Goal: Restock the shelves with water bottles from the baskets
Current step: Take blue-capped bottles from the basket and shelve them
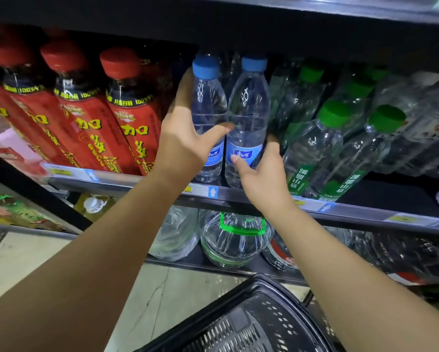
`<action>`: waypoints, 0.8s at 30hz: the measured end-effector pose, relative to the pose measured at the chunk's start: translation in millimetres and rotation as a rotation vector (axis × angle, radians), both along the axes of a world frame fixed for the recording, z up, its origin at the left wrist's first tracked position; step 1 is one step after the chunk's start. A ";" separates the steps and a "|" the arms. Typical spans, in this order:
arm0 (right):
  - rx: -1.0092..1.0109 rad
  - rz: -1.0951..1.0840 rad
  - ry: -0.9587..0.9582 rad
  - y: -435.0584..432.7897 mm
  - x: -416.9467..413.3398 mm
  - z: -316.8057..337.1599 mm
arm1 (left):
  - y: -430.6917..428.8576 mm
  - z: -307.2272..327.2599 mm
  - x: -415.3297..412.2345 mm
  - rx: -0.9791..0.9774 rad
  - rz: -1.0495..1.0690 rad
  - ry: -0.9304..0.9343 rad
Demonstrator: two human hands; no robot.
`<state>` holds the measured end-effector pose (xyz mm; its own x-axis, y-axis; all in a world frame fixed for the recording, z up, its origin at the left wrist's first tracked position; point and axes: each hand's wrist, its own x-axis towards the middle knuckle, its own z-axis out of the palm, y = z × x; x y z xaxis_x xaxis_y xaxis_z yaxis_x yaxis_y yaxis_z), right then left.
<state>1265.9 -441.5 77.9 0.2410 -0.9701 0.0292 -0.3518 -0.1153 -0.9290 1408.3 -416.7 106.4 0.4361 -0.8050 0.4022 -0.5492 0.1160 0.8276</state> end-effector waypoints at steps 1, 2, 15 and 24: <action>-0.013 0.020 0.019 0.5 -1.1 -1.7 | 0.9 -1.1 0.6 0.008 0.006 -0.012; -0.035 0.038 0.042 1.4 -2.5 -3.3 | 2.6 -2.2 0.0 0.007 0.011 -0.013; -0.099 -0.276 0.048 12.5 13.0 -22.1 | 13.7 -57.0 -16.6 0.158 0.260 0.025; -0.096 -0.287 0.176 -35.2 36.4 -22.3 | -27.4 -46.4 -10.1 0.494 0.442 -0.243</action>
